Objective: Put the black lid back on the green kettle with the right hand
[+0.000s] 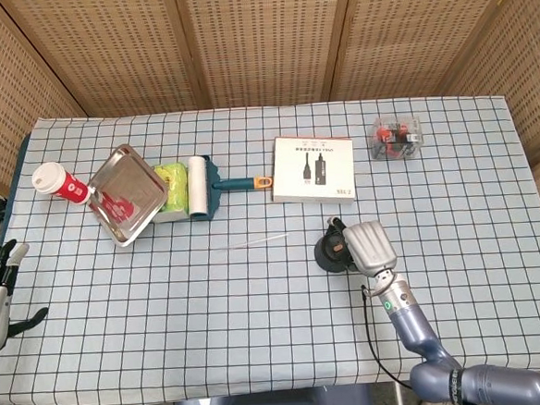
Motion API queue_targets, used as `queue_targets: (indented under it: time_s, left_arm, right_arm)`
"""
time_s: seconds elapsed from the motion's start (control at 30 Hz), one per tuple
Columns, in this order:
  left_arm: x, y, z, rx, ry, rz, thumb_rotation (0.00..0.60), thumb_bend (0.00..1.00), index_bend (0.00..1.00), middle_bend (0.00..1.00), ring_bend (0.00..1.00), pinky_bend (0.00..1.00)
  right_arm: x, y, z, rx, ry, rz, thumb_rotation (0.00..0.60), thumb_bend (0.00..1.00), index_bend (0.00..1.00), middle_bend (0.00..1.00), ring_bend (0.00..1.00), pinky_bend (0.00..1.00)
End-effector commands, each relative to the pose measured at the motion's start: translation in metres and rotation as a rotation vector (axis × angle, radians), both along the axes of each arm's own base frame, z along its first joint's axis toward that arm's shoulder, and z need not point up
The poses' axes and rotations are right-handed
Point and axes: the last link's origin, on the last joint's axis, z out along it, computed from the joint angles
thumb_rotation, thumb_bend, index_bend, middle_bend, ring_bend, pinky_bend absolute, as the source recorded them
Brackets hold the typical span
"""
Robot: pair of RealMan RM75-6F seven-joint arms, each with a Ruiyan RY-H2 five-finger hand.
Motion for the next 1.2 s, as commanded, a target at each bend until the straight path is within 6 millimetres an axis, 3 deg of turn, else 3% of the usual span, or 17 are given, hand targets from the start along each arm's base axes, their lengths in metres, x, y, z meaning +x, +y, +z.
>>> queue_targets:
  time_s: [0.03, 0.13, 0.23, 0.4, 0.6, 0.7, 0.9, 1.2]
  left_arm:
    - [0.0, -0.001, 0.0, -0.001, -0.001, -0.002, 0.6, 0.0, 0.0, 0.0, 0.0, 0.0]
    - [0.001, -0.001, 0.001, 0.003, -0.004, -0.006, 0.6, 0.0, 0.0, 0.0, 0.0, 0.0]
    - [0.002, -0.003, 0.001, 0.004, -0.006, -0.011, 0.6, 0.0, 0.0, 0.0, 0.0, 0.0]
    - [0.003, -0.004, 0.003, 0.004, -0.014, -0.021, 0.6, 0.0, 0.0, 0.0, 0.0, 0.0]
    - [0.004, -0.006, 0.003, 0.01, -0.014, -0.029, 0.6, 0.0, 0.0, 0.0, 0.0, 0.0]
    - [0.006, -0.007, 0.003, 0.016, -0.014, -0.041, 0.6, 0.0, 0.0, 0.0, 0.0, 0.0]
    - [0.006, -0.008, 0.001, 0.019, -0.006, -0.049, 0.6, 0.0, 0.0, 0.0, 0.0, 0.0]
    - [0.005, -0.007, -0.002, 0.014, 0.005, -0.049, 0.6, 0.0, 0.0, 0.0, 0.0, 0.0]
  right_arm:
    - [-0.001, 0.001, 0.001, 0.0, 0.011, -0.007, 0.6, 0.41, 0.25, 0.97, 0.97, 0.71]
    - [-0.004, 0.005, 0.003, -0.006, 0.025, -0.007, 0.6, 0.4, 0.25, 0.91, 0.92, 0.69]
    - [-0.006, 0.012, 0.008, -0.032, 0.034, 0.007, 0.6, 0.4, 0.24, 0.76, 0.8, 0.58]
    - [-0.017, 0.037, 0.024, -0.073, 0.034, 0.025, 0.6, 0.36, 0.23, 0.39, 0.48, 0.41]
    - [-0.045, 0.079, 0.056, -0.171, 0.048, 0.049, 0.6, 0.28, 0.16, 0.06, 0.12, 0.16]
    - [-0.059, 0.098, 0.072, -0.229, 0.049, 0.053, 0.6, 0.27, 0.1, 0.0, 0.0, 0.07]
    - [-0.088, 0.126, 0.097, -0.307, 0.058, 0.022, 0.6, 0.27, 0.04, 0.0, 0.0, 0.0]
    - [-0.115, 0.142, 0.112, -0.353, 0.071, -0.054, 0.6, 0.27, 0.0, 0.0, 0.0, 0.0]
